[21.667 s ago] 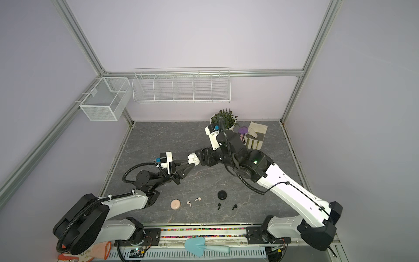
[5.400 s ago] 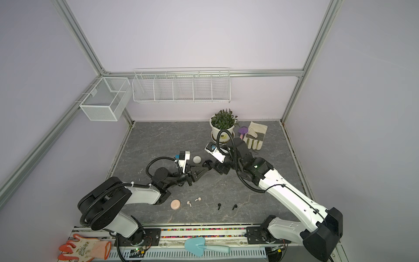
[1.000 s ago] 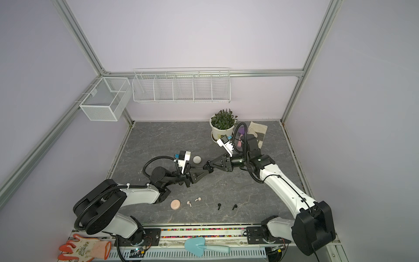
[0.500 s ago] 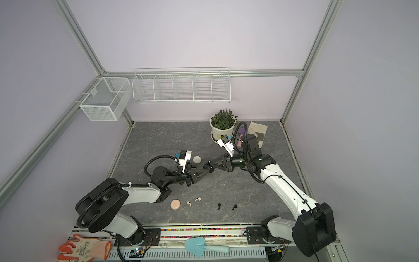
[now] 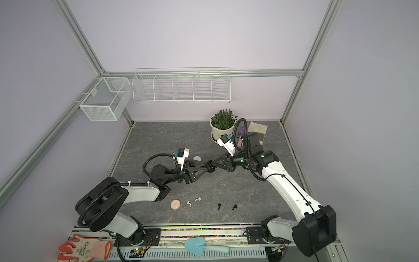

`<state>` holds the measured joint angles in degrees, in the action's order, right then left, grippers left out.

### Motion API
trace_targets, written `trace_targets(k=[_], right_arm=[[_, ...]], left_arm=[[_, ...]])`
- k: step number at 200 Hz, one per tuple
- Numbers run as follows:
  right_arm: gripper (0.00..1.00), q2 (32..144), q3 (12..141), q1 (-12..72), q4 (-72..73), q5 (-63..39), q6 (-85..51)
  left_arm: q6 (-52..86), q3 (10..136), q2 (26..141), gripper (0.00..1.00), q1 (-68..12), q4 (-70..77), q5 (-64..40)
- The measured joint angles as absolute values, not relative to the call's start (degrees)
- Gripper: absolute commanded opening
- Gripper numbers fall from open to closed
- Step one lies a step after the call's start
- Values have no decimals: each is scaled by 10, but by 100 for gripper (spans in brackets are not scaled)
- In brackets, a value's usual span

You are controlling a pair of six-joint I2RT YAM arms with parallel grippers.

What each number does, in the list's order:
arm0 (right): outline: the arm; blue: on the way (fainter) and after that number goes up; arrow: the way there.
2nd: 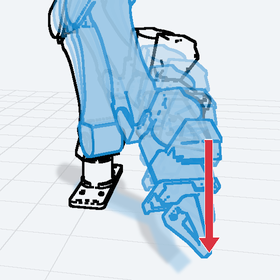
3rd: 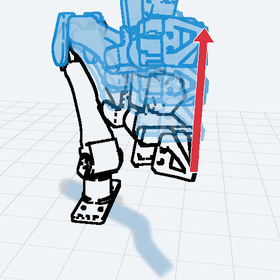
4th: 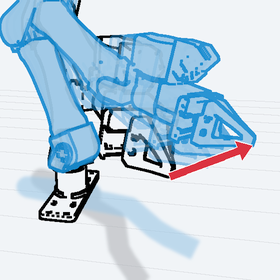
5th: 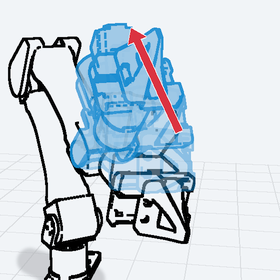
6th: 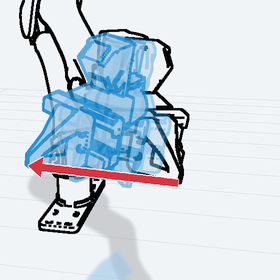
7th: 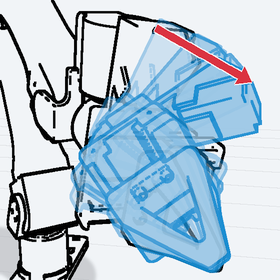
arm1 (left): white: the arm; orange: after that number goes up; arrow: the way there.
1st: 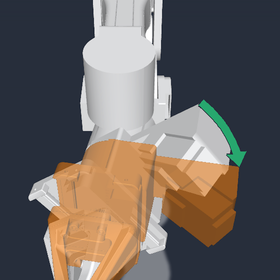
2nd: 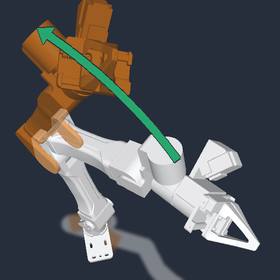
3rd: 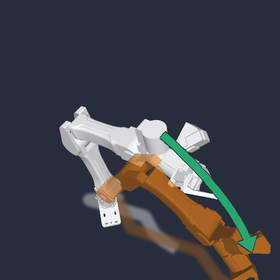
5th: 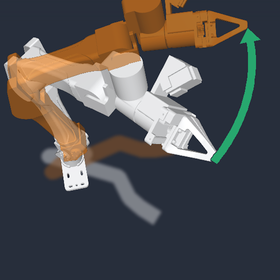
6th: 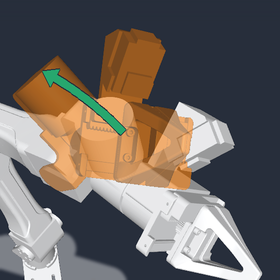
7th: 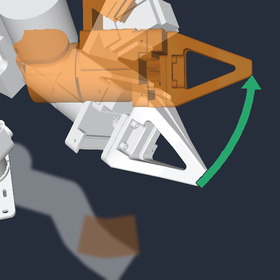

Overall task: Insert wireless bluetooth earbuds into charging case
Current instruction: Open the charging case.

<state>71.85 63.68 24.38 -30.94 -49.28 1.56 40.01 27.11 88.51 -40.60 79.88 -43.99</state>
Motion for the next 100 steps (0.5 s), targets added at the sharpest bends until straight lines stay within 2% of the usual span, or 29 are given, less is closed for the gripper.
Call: trace_targets(k=[64, 100], right_arm=[[13, 726, 683, 275, -363, -487, 64], [13, 742, 702, 292, -388, -484, 80]], left_arm=[[409, 230, 821, 52, -383, 783, -486], [347, 214, 754, 51, -382, 704, -489]])
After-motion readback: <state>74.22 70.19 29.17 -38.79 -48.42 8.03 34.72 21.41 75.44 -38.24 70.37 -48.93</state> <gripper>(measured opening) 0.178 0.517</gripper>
